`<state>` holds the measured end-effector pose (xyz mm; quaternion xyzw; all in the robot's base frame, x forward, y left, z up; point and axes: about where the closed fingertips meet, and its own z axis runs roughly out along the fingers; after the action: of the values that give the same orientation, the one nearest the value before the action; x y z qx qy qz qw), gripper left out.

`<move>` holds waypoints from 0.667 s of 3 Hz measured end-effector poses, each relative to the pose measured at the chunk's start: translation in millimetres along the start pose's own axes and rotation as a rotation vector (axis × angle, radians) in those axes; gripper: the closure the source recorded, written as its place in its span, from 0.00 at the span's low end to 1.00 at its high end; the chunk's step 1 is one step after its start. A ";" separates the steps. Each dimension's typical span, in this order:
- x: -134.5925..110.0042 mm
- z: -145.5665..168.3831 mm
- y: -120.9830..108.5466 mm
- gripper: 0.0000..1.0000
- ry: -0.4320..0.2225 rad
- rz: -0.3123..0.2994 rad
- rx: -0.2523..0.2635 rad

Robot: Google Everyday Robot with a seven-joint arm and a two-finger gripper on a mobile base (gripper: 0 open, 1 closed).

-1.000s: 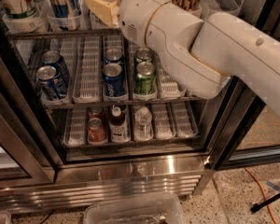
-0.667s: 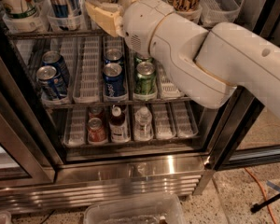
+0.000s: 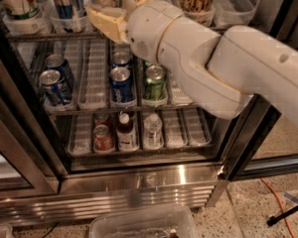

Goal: Pick redbull can from top shelf of fridge

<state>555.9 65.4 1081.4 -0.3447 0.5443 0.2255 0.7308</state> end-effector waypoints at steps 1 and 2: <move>11.7 -19.9 5.5 1.00 0.027 -0.013 0.008; 29.0 -45.2 14.7 1.00 0.062 -0.024 0.010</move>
Offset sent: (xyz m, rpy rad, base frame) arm -0.0543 -0.0479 -0.0731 -0.0913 0.0446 -0.0526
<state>525.5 39.9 1042.3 -0.3545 0.5636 0.2032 0.7179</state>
